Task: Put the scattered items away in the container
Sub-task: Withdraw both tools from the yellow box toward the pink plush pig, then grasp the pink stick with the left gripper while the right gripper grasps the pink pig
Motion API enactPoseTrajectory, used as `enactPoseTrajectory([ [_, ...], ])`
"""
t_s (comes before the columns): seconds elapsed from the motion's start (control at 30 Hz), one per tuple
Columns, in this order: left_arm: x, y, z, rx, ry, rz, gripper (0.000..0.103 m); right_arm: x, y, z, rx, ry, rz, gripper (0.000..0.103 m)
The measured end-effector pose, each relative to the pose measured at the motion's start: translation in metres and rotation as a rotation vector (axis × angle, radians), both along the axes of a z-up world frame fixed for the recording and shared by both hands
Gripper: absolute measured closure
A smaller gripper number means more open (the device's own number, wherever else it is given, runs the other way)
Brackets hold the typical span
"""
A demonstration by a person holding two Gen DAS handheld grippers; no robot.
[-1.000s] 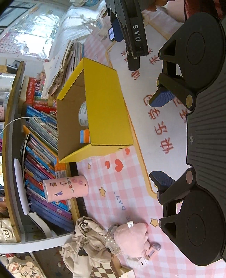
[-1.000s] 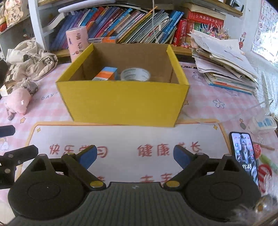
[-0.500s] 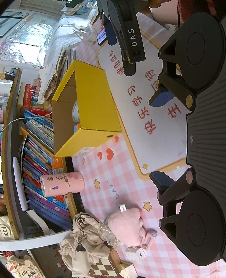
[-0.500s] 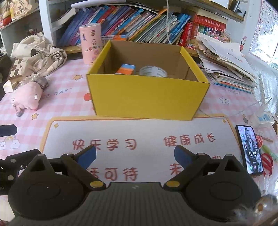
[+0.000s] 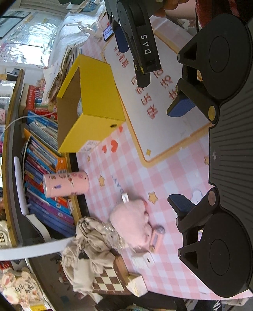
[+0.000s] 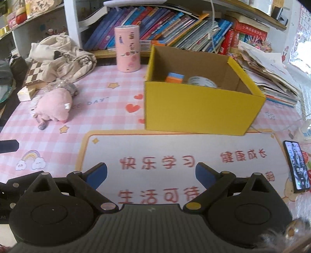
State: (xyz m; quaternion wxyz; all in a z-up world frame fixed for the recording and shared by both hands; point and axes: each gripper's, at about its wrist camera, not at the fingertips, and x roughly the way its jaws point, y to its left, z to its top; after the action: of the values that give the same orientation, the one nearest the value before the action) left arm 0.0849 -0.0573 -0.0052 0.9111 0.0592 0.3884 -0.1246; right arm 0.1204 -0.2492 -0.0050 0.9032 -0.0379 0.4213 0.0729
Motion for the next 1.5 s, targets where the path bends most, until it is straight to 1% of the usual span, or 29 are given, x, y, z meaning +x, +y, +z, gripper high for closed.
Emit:
enactPoseTrajectory([
  [0.23, -0.001, 0.028, 0.0, -0.001, -0.012, 0.026, 0.014, 0.003, 0.032, -0.002, -0.001, 0.005, 0.037, 0.005],
  [0.5, 0.007, 0.062, 0.003, -0.024, -0.033, 0.119, 0.014, 0.012, 0.072, 0.004, -0.037, -0.022, 0.167, 0.004],
  [0.6, 0.011, 0.072, 0.003, -0.03, -0.038, 0.145, 0.014, 0.016, 0.082, 0.004, -0.044, -0.018, 0.212, 0.004],
  [0.8, 0.019, 0.085, 0.002, -0.032, -0.045, 0.181, 0.014, 0.027, 0.097, 0.003, -0.055, -0.011, 0.265, 0.004],
  [1.13, 0.039, 0.1, -0.006, -0.04, -0.037, 0.228, 0.014, 0.051, 0.11, 0.0, -0.055, -0.006, 0.319, 0.005],
  [1.5, 0.075, 0.114, -0.027, -0.036, 0.018, 0.278, 0.014, 0.098, 0.13, -0.002, -0.055, -0.018, 0.394, 0.005],
])
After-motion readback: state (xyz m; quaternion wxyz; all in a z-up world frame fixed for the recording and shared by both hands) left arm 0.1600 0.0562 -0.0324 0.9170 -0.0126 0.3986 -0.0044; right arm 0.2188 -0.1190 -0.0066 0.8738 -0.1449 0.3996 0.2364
